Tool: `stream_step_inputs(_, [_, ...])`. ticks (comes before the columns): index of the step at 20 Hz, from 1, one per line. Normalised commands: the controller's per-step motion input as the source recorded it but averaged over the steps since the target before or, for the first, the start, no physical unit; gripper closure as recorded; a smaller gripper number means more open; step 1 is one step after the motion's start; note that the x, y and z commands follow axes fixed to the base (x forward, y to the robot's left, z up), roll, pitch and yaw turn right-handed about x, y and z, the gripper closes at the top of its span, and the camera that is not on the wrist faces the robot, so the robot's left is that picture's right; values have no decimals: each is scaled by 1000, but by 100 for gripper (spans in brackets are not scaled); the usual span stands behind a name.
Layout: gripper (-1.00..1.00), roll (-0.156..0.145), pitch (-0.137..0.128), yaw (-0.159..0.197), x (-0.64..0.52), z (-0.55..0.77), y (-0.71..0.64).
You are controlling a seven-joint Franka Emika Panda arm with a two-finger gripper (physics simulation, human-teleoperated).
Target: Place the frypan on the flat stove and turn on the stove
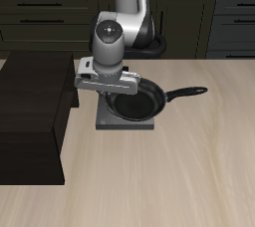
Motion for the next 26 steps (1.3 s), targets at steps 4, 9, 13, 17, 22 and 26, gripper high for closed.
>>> stream_step_inputs(4, [100, 2, 14, -10, -107, -89, 8])
stream_step_inputs(9, [100, -28, 14, 12, -28, -67, -122])
stream_step_inputs(13, [-100, -44, -7, 8, 25, 24, -156])
stream_step_inputs(17, [-100, -14, 2, -13, -43, 62, -42])
stream_step_inputs(22, [-100, 25, -27, 3, -157, 116, 115])
stream_step_inputs(26, [-100, 26, -12, -3, -101, 65, 72])
